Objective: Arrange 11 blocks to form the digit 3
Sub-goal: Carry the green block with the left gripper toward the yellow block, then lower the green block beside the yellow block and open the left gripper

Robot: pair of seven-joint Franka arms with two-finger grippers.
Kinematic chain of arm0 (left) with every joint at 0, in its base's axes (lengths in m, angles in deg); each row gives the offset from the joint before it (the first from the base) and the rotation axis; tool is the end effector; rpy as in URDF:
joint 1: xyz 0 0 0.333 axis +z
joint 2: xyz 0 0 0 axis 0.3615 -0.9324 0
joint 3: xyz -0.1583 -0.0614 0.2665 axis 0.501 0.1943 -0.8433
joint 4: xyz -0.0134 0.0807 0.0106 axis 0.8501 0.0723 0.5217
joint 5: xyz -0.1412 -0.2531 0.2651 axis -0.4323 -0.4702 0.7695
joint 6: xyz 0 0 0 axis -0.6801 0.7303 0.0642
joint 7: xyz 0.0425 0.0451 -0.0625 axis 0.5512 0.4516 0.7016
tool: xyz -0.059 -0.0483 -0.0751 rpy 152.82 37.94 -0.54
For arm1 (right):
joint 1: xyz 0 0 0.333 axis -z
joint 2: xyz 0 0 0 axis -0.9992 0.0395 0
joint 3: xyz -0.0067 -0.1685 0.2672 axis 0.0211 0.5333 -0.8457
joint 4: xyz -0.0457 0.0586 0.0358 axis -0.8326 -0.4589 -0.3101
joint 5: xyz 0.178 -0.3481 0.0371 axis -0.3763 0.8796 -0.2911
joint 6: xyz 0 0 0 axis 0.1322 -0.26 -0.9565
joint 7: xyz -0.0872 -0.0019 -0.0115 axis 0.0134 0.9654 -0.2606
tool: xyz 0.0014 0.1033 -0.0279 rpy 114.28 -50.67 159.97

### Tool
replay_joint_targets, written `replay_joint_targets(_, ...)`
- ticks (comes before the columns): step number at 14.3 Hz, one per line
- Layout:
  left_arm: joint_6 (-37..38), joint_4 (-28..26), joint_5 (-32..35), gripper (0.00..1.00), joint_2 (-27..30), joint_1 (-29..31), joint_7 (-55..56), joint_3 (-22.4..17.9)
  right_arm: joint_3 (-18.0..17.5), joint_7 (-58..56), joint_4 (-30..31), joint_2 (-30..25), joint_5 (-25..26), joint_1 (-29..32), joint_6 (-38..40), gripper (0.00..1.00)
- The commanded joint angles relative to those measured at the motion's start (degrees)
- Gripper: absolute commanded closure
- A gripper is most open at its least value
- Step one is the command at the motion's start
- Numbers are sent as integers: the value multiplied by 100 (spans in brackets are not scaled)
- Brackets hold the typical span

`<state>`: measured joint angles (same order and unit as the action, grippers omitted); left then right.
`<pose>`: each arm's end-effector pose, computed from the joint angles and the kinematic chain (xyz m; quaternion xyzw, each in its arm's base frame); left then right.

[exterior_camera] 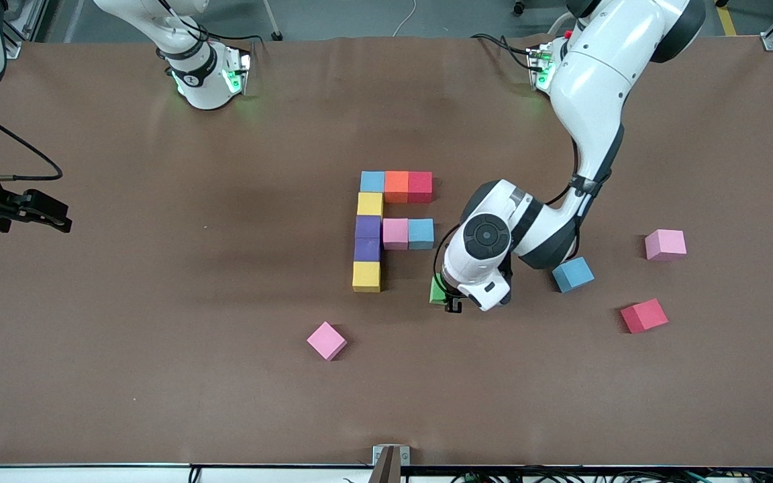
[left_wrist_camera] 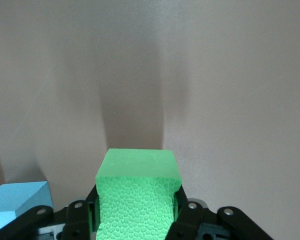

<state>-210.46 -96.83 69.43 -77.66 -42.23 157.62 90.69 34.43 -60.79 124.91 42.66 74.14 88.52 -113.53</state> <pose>0.6219 -0.3909 0.2504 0.7327 0.6799 -0.0215 0.0218 0.6108 -0.0013 0.6024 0.9999 0.0005 0.0011 0.0152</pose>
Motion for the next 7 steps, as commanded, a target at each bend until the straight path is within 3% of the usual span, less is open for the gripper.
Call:
replay_joint_targets(1,-151,-295,104,90,183,-14,297,-7,-58,-61,-74,41,-11,-17,288,0)
replay_joint_targets(3,-160,-295,104,90,174,-31,385,-7,-58,-44,-82,23,-19,1,834,0)
replay_joint_targets(7,-230,-356,113,90,165,-111,658,-7,-49,-35,-30,-82,-46,-34,818,0)
